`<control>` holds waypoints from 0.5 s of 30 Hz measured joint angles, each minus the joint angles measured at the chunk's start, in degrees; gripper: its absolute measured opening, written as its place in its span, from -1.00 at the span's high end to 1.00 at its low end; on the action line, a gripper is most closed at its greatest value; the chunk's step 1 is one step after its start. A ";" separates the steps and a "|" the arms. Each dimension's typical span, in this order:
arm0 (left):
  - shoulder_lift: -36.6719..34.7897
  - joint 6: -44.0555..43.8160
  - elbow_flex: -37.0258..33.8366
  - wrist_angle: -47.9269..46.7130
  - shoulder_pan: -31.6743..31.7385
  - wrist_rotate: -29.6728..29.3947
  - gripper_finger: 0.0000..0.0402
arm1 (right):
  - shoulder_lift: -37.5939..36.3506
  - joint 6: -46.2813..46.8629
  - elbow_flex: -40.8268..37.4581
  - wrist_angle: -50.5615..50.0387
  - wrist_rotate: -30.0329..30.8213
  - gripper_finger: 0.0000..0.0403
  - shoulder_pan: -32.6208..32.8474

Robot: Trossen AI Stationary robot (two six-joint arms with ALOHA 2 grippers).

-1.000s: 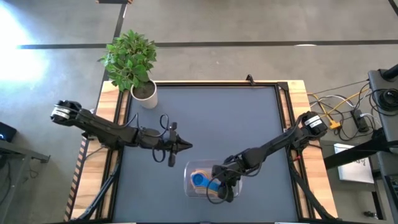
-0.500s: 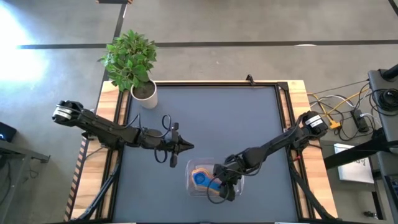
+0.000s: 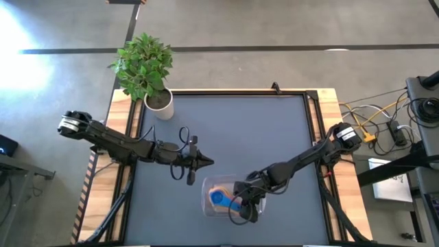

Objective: Nest measuring cups in basket
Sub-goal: Put the nested colored measuring cups into the transparent bin, then return to Home Position

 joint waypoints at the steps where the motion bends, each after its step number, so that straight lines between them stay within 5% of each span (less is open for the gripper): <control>1: 0.00 0.00 0.00 -0.02 -0.04 0.00 1.00 | 0.00 -0.24 -0.02 0.00 0.26 0.13 -0.01; 15: 0.00 0.00 -0.02 0.00 -0.04 -0.04 1.00 | 0.00 0.83 -1.53 -1.31 -2.04 0.60 -0.23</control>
